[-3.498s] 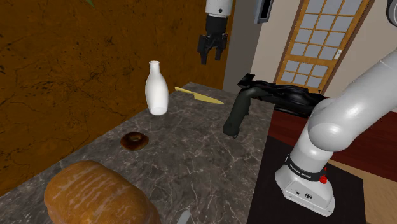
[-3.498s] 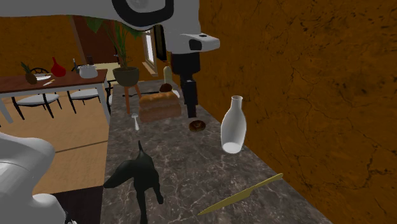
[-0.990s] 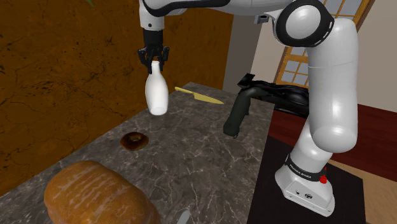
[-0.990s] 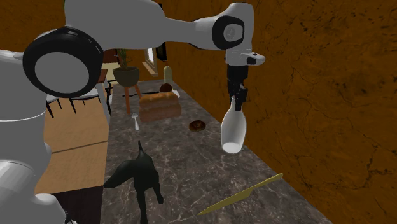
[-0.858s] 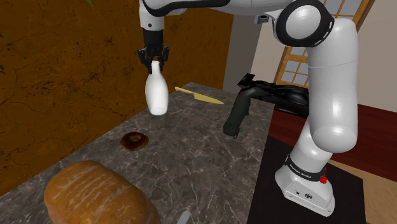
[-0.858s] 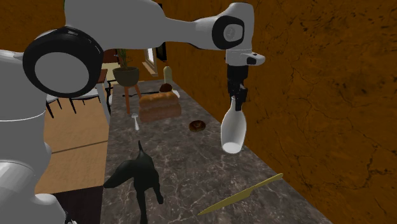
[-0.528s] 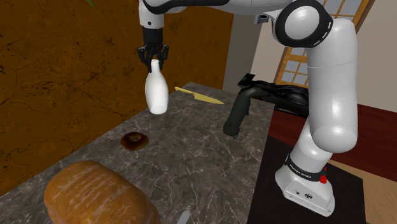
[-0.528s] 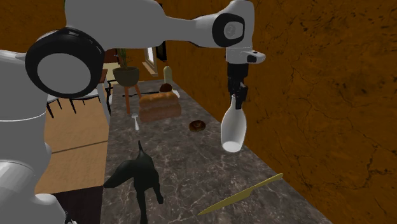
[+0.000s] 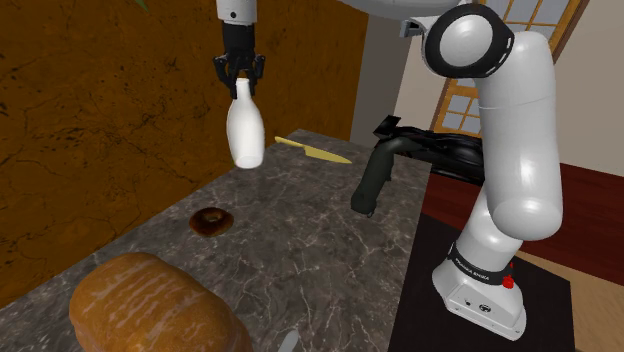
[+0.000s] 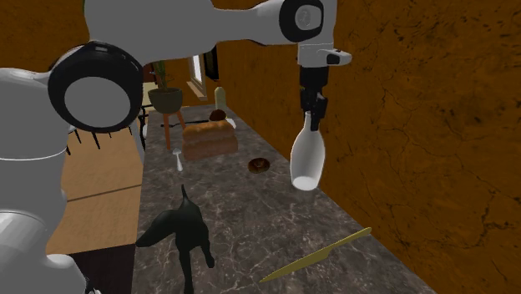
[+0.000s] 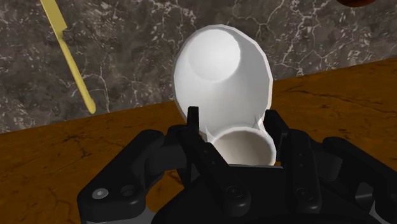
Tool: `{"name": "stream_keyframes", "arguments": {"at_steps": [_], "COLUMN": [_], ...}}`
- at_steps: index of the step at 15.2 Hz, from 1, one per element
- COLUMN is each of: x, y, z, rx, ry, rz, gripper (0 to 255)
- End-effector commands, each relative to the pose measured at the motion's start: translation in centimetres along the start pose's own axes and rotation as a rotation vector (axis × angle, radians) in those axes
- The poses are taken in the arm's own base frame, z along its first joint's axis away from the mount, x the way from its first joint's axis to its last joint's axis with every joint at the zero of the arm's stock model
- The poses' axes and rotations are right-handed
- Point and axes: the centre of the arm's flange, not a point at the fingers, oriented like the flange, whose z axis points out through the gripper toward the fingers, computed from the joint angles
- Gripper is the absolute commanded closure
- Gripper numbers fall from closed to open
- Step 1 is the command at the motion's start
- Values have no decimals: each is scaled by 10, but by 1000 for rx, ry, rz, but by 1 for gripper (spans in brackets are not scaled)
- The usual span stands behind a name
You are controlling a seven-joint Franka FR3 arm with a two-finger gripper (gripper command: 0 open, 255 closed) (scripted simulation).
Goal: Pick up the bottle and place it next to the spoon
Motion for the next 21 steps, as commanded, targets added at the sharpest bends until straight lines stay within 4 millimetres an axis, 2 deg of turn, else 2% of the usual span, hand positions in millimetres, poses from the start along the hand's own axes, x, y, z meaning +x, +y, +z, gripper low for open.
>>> {"name": "stream_keyframes", "arguments": {"at_steps": [1,6,7,21], "x": [0,1,1,-140], "y": [0,0,0,-119], "z": [-11,-37,-38,-46], "rx": [0,0,0,0], "ry": [0,0,0,0], "rz": [0,0,0,0], "gripper": [255,255,255,255]}}
